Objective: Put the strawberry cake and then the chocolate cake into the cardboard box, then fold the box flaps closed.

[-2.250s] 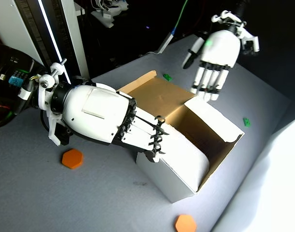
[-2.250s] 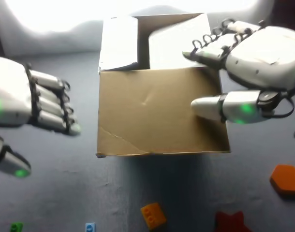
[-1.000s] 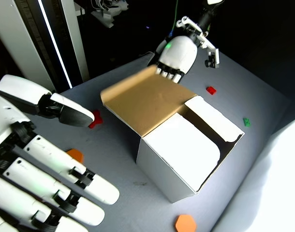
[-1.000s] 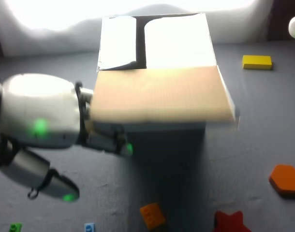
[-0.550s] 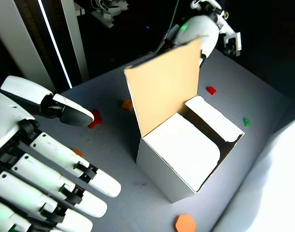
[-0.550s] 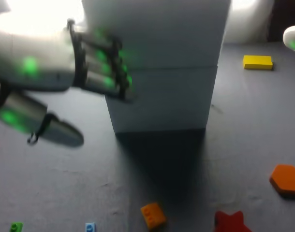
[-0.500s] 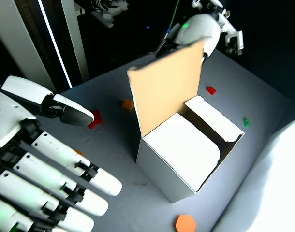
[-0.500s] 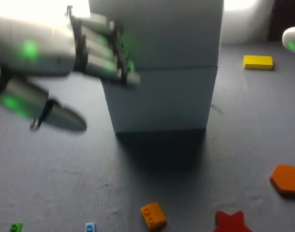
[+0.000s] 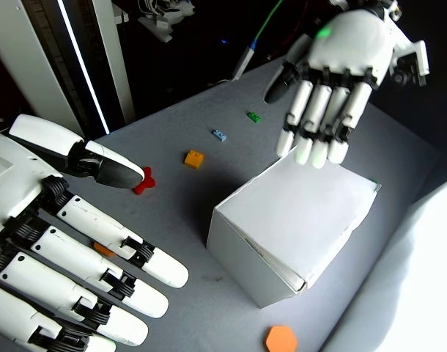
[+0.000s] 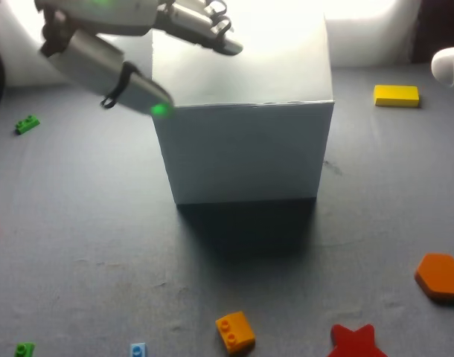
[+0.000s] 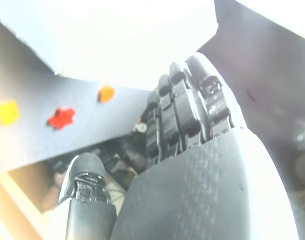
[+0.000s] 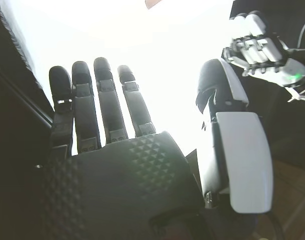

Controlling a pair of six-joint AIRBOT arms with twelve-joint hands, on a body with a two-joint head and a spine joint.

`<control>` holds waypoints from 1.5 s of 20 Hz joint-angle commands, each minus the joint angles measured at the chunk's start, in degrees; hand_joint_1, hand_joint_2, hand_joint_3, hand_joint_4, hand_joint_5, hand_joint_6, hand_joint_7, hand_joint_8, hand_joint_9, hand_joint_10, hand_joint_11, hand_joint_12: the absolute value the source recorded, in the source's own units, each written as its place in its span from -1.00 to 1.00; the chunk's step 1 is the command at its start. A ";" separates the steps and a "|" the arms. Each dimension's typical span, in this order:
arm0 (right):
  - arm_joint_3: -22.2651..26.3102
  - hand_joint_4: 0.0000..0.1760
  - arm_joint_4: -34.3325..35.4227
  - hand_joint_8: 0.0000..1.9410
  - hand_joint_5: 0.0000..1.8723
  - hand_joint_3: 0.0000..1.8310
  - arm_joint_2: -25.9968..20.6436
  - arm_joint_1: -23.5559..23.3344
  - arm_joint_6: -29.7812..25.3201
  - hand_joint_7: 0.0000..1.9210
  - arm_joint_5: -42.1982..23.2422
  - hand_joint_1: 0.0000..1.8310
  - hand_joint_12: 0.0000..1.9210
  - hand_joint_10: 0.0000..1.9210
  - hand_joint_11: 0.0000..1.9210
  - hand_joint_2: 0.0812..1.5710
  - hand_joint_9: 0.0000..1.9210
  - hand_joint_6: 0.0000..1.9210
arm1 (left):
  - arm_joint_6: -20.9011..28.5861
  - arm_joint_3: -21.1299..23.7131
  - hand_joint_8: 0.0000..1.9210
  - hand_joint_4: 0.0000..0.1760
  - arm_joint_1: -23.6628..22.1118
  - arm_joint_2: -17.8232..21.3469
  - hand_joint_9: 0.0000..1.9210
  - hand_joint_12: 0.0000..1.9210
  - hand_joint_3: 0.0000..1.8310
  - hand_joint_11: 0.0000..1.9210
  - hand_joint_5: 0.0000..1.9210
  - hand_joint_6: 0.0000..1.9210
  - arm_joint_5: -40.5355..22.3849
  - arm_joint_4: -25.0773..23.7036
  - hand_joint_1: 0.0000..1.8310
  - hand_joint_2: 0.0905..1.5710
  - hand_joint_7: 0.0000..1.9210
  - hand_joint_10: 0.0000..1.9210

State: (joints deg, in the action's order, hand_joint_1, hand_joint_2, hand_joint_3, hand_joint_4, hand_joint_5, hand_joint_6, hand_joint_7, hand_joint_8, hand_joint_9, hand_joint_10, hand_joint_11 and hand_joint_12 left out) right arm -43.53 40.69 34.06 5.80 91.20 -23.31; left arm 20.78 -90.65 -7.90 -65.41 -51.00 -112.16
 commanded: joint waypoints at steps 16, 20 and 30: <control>-0.05 -1.00 -1.46 -1.00 -0.82 -1.00 -0.63 -0.89 0.50 -0.70 -4.37 -1.00 0.07 -0.99 -1.00 0.51 -0.67 -1.00 | -1.62 -2.26 -1.00 -1.00 6.42 -3.89 -0.61 0.07 -1.00 -1.00 -0.71 -1.00 1.82 3.31 -1.00 0.55 -0.64 -0.99; -0.05 -1.00 -1.47 -1.00 -0.82 -1.00 -0.63 -0.88 0.56 -0.70 -4.37 -1.00 0.07 -1.00 -1.00 0.52 -0.68 -1.00 | -1.58 -2.01 -1.00 -1.00 5.09 -3.05 -0.62 0.07 -1.00 -1.00 -0.74 -1.00 1.84 3.22 -1.00 0.56 -0.67 -1.00; -0.01 -1.00 -1.47 -0.99 -0.81 -1.00 -0.67 -0.67 0.93 -0.68 -3.85 -0.97 0.06 -0.99 -1.00 0.50 -0.67 -0.99 | 3.54 1.89 -1.00 -1.00 -4.38 5.49 -0.62 0.09 -1.00 -1.00 -0.74 -1.00 -0.57 -2.78 -1.00 0.56 -0.65 -1.00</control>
State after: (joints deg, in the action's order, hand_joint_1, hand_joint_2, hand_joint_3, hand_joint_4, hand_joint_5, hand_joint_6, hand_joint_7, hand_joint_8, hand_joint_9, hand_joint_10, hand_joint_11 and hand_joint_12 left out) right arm -43.55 40.45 34.06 5.80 92.18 -21.47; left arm 24.47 -88.01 -11.68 -59.61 -52.66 -119.22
